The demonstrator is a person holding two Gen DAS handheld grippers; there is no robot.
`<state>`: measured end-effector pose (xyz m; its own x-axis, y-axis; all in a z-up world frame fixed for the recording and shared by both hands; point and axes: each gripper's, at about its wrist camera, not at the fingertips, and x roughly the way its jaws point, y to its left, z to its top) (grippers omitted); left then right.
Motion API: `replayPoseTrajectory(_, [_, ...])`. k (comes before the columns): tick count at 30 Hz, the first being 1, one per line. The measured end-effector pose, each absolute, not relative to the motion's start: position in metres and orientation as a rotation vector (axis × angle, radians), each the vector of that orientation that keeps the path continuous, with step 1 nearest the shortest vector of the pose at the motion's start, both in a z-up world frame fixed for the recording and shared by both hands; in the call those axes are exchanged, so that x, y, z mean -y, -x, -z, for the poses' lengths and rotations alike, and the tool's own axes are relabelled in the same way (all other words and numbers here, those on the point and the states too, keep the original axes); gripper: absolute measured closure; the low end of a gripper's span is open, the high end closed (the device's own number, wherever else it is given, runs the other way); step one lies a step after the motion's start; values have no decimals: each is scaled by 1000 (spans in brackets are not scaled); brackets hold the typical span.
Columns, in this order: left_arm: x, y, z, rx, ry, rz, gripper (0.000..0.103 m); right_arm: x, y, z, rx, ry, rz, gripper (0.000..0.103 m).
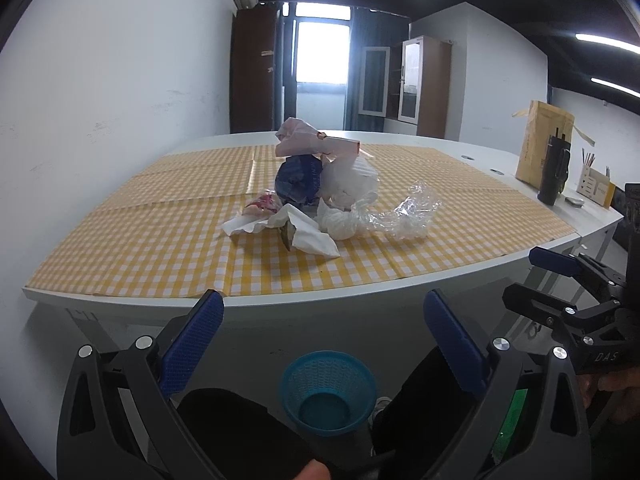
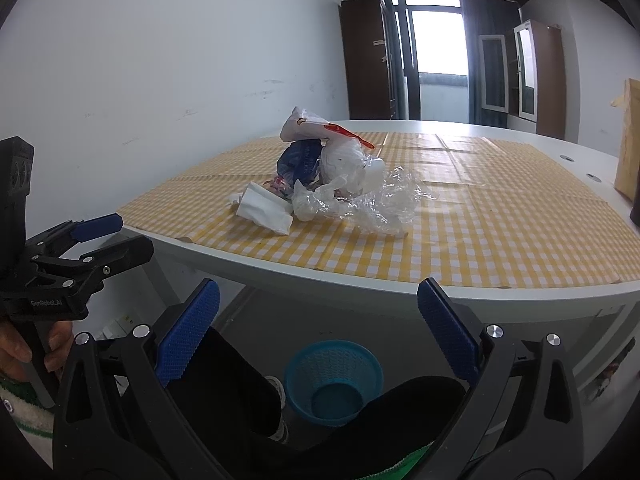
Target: Collect trash
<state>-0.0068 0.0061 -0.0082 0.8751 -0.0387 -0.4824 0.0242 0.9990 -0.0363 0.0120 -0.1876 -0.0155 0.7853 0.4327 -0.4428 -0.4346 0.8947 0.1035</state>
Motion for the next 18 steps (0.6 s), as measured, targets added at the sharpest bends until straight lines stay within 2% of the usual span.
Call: replayPoseTrajectory(18, [-10,-4,20,-534,37,21,6,186,-19,22,-498,-10,-469,9])
